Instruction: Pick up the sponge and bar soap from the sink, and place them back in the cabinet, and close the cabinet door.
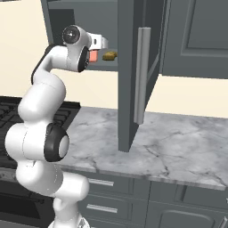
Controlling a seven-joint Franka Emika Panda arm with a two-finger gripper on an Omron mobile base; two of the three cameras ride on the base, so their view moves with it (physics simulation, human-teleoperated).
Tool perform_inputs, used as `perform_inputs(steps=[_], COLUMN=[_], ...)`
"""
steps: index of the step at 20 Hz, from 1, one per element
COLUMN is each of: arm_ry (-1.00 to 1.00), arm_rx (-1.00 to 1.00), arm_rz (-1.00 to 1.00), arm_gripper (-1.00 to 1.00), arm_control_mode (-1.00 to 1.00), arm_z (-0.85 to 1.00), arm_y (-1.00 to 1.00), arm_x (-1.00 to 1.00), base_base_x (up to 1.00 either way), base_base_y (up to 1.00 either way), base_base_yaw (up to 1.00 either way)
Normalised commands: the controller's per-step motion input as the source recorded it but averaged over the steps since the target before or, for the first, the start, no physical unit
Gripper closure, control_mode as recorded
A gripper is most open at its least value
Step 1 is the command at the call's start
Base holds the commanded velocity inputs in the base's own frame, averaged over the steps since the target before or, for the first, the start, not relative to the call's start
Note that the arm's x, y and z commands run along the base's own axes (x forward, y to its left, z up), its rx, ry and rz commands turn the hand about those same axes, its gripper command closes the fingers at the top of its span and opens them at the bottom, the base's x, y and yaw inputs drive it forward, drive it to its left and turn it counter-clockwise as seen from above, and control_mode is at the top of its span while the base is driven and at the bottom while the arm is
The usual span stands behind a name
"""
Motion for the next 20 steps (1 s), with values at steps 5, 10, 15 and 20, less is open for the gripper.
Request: perform_inputs(steps=[5, 10, 15, 20], arm_ry=[0.0, 0.0, 0.0, 0.0], arm_rx=[0.0, 0.0, 0.0, 0.0], arm_rz=[0.01, 0.02, 0.03, 0.03], arm_gripper=[1.0, 1.0, 1.0, 1.0], arm_control_mode=[-1.0, -1.0, -1.0, -1.0], arm_z=[-0.09, -0.23, -0.24, -0.11], arm_y=[0.0, 0.0, 0.0, 0.0], arm_x=[0.37, 0.3, 0.33, 0.37], base_base_x=[0.0, 0.0, 0.0, 0.0], base_base_y=[0.0, 0.0, 0.0, 0.0], base_base_yaw=[0.0, 0.0, 0.0, 0.0])
